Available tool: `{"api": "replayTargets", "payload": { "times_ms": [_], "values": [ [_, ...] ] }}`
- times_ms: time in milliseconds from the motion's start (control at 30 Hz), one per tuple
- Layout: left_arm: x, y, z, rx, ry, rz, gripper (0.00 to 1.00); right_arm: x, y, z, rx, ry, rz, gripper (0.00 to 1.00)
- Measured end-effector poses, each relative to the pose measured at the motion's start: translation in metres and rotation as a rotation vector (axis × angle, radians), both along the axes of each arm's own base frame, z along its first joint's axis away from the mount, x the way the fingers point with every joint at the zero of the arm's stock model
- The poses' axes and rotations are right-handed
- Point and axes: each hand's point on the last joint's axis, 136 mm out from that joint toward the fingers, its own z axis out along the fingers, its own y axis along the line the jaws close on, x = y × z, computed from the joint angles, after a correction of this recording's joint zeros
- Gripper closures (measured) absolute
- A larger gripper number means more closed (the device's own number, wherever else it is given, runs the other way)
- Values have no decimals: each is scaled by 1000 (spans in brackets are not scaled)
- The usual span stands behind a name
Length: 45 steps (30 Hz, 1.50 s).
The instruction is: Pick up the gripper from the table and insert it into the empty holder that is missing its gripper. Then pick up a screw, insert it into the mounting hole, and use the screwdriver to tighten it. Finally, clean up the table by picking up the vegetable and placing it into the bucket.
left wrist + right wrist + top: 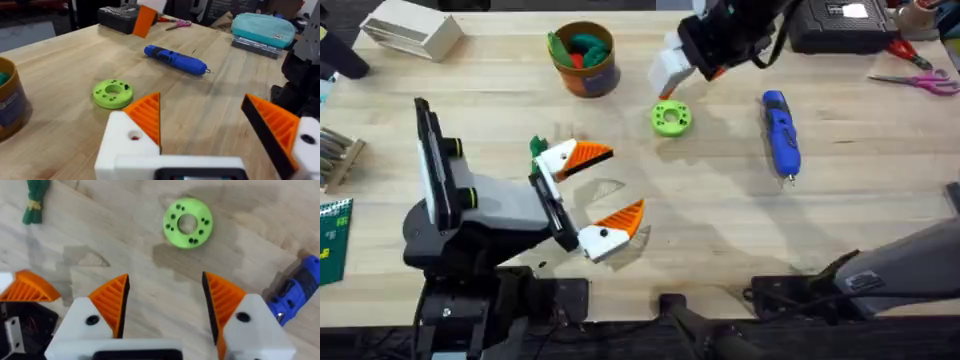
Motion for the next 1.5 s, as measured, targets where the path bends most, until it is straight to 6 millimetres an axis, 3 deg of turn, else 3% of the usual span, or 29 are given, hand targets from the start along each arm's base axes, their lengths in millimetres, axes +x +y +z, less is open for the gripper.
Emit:
{"api": "replayTargets", "payload": {
  "times_ms": [333, 500, 633, 833, 1433, 1500],
  "values": [
    [0, 0, 0, 0, 0, 0, 15, -2, -22, -34, -45, 68, -51, 196],
    [0, 0, 0, 0, 0, 0, 15, 13, -28, -40, -77, 8, -70, 215],
    [0, 0, 0, 0, 0, 0, 15, 27, -23, -46, -112, -49, -62, 240],
    [0, 0, 0, 0, 0, 0, 14, 27, -18, -90, -176, 50, -45, 247],
    [0, 0, 0, 0, 0, 0, 15, 32, -13, -120, -202, 93, -53, 306],
    [0, 0, 0, 0, 0, 0, 15, 32, -13, -130, -214, 115, -55, 335]
  ]
}}
